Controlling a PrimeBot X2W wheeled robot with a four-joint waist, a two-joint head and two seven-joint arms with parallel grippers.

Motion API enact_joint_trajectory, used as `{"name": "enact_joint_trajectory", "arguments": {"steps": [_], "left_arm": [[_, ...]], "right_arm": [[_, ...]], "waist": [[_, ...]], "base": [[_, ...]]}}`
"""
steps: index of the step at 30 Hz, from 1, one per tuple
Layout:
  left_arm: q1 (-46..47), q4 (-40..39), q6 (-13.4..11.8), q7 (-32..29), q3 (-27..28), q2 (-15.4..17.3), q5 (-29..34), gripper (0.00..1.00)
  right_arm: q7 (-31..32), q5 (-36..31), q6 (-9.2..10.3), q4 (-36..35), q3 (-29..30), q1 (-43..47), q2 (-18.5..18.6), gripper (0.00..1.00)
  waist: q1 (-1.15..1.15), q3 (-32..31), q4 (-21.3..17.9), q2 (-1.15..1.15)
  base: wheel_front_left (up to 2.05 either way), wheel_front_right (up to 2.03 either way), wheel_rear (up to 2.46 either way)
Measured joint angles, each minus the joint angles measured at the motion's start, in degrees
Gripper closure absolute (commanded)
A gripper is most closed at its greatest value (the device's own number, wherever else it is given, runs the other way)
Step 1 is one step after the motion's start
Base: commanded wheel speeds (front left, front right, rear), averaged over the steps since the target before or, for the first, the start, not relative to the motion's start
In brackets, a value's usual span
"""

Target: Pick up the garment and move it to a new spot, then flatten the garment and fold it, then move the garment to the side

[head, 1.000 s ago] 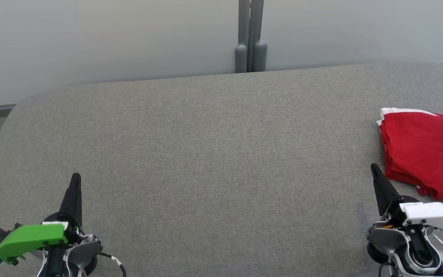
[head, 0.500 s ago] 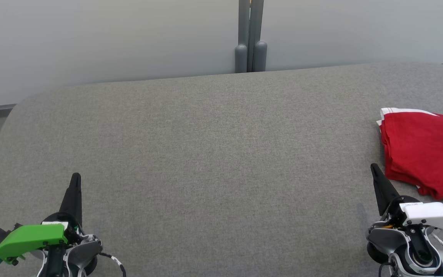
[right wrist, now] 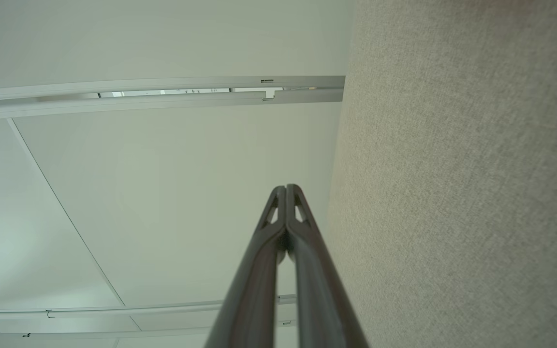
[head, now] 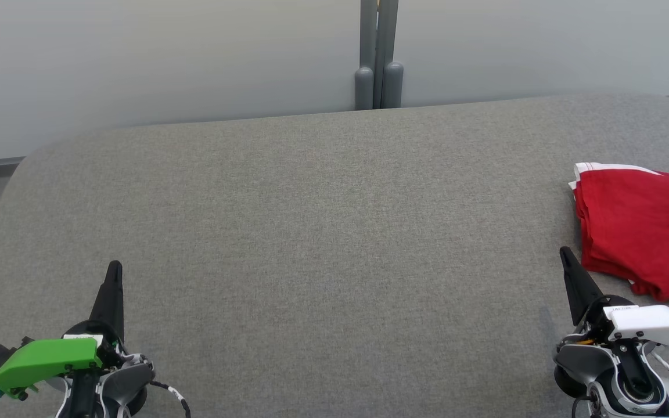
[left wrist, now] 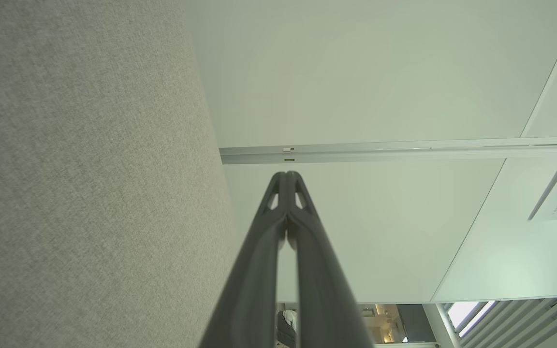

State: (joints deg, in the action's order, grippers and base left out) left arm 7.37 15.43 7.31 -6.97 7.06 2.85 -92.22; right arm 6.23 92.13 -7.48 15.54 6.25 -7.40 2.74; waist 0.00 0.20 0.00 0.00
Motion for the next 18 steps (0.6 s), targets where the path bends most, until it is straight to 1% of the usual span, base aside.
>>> {"name": "enact_joint_trajectory", "arguments": {"steps": [18], "left_arm": [[0.0,0.0,0.0,0.0,0.0,0.0,0.0,1.0]], "right_arm": [[0.0,0.0,0.0,0.0,0.0,0.0,0.0,1.0]], "waist": [[0.0,0.0,0.0,0.0]], "base": [[0.0,0.0,0.0]]}}
